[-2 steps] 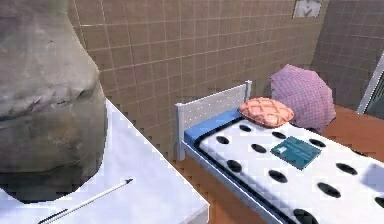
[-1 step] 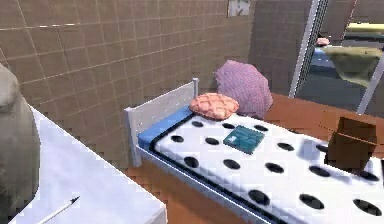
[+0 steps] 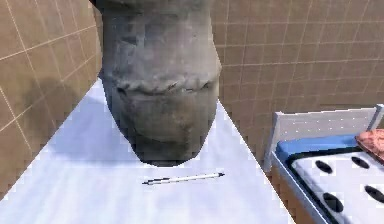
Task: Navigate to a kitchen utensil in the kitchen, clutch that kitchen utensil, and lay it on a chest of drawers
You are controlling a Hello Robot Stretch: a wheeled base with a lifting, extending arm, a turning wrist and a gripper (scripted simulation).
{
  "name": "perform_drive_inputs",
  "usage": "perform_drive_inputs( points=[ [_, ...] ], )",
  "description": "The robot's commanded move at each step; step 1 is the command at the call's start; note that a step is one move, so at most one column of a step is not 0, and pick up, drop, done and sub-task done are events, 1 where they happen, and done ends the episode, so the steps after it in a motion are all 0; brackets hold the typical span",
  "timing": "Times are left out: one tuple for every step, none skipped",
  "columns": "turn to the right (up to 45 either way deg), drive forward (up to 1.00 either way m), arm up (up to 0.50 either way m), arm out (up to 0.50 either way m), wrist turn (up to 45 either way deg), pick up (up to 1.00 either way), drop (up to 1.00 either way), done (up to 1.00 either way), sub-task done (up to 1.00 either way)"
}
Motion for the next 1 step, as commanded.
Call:
perform_drive_inputs(
  points=[
    [-45.0, 0.00, 0.00, 0.00, 0.0, 0.00, 0.00, 0.00, 0.00]
  ],
)
